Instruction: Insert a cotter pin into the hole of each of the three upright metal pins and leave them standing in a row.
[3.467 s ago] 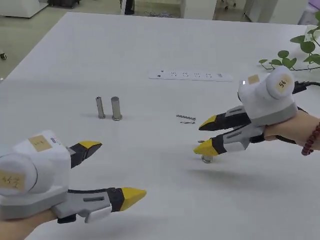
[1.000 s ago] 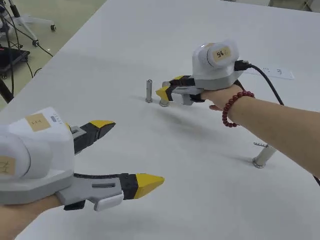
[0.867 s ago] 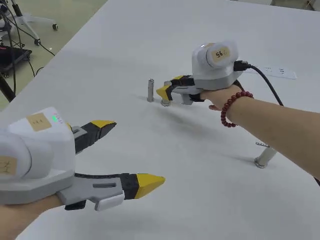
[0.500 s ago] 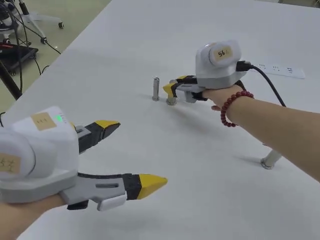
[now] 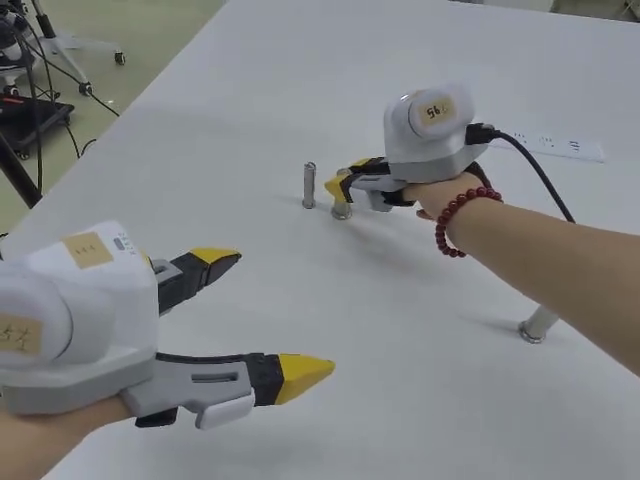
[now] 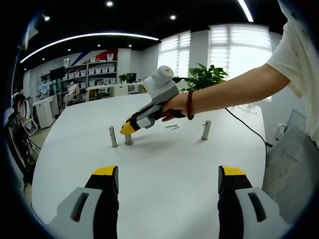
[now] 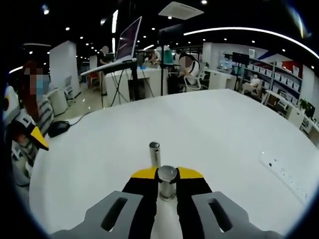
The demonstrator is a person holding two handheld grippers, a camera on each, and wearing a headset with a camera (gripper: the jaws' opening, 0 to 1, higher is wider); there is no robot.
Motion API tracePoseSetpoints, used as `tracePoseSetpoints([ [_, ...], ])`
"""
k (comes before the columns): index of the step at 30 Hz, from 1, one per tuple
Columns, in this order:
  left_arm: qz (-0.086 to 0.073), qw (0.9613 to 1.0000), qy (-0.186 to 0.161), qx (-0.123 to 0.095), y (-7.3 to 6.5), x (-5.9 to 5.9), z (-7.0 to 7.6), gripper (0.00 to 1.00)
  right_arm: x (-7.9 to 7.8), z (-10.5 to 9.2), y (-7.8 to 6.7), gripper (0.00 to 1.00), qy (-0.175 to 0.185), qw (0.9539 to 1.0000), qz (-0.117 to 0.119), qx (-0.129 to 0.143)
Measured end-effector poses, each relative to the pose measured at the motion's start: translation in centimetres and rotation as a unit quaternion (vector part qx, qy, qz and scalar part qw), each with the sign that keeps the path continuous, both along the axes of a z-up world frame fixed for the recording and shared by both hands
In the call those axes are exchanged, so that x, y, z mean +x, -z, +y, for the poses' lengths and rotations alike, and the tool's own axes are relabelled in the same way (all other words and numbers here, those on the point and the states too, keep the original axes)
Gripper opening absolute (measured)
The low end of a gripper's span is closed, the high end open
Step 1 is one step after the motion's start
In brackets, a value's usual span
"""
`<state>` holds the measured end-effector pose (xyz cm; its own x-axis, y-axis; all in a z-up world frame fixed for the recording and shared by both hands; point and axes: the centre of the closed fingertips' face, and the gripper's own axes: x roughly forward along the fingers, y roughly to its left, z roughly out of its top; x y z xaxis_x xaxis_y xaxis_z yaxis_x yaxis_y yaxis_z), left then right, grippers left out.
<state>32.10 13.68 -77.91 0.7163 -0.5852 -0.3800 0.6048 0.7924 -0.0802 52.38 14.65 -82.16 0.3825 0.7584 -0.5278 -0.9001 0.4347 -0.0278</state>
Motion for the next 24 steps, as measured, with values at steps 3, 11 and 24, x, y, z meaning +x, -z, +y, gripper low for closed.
tracePoseSetpoints([
  [3, 0.0, 1.0, 0.0, 0.001, 0.0, 0.0, 0.0, 0.82, -0.7, -0.3, -0.4, 0.13, -0.003, 1.0, 0.005, 0.004],
  [11, -0.005, 1.0, 0.003, 0.0, -0.4, -0.1, -0.5, 0.82, -3.2, -1.4, -0.9, 0.13, -0.011, 0.9996, 0.021, 0.012],
  [24, -0.015, 0.9997, 0.018, 0.0, -1.0, -0.5, -1.9, 0.81, -8.2, -4.1, -1.4, 0.13, -0.027, 0.9987, 0.043, 0.004],
])
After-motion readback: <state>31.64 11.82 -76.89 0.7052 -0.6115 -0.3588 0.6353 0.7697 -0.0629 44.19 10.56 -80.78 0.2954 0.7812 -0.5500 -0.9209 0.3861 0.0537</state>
